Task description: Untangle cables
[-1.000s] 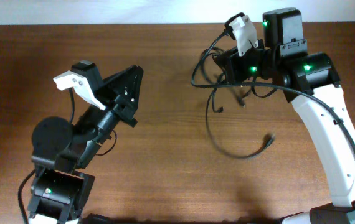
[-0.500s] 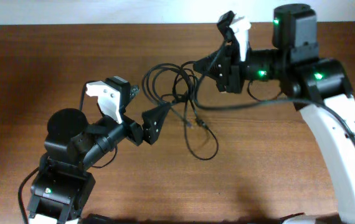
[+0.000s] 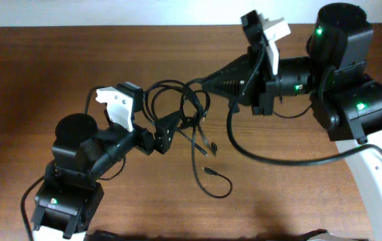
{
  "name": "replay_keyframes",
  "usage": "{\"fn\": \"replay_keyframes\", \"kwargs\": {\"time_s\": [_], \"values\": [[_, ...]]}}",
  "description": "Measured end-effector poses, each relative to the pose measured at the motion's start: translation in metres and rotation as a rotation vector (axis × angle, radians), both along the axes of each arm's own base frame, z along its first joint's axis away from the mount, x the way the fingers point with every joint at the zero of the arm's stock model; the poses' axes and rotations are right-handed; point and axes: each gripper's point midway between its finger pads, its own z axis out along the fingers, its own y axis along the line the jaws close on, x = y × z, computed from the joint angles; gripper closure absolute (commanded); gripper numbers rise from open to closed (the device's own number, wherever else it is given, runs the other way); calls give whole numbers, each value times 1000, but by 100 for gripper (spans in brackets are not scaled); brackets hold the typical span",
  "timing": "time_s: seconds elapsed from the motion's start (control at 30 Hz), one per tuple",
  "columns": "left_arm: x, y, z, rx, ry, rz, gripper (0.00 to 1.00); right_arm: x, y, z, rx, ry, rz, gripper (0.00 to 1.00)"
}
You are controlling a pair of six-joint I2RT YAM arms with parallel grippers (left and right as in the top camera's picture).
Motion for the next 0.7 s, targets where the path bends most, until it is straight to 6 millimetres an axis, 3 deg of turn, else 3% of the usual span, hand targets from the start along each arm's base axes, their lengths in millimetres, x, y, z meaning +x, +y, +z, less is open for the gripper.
{"fn": "replay_keyframes", "kwargs": {"time_s": [0.03,0.23,0.43,0.5,0.67,0.7], "values": [[2,0,-2,4,6,2,100,-7,3,2,7,18,34,96],[15,8,-12,31,29,66,100,-15,4,4,12,61,75,96],[24,42,-4,43,3,285,100,-15,3,4,12,67,77,96],[17,63,12,33,-49,392,100,-10,-1,5,13,66,57,96],[-24,109,57,-15,-212,593,100,18,-27,4,14,64,-61,96],[-33,116,62,-24,-231,623,100,24,-34,4,15,64,-87,75]]}}
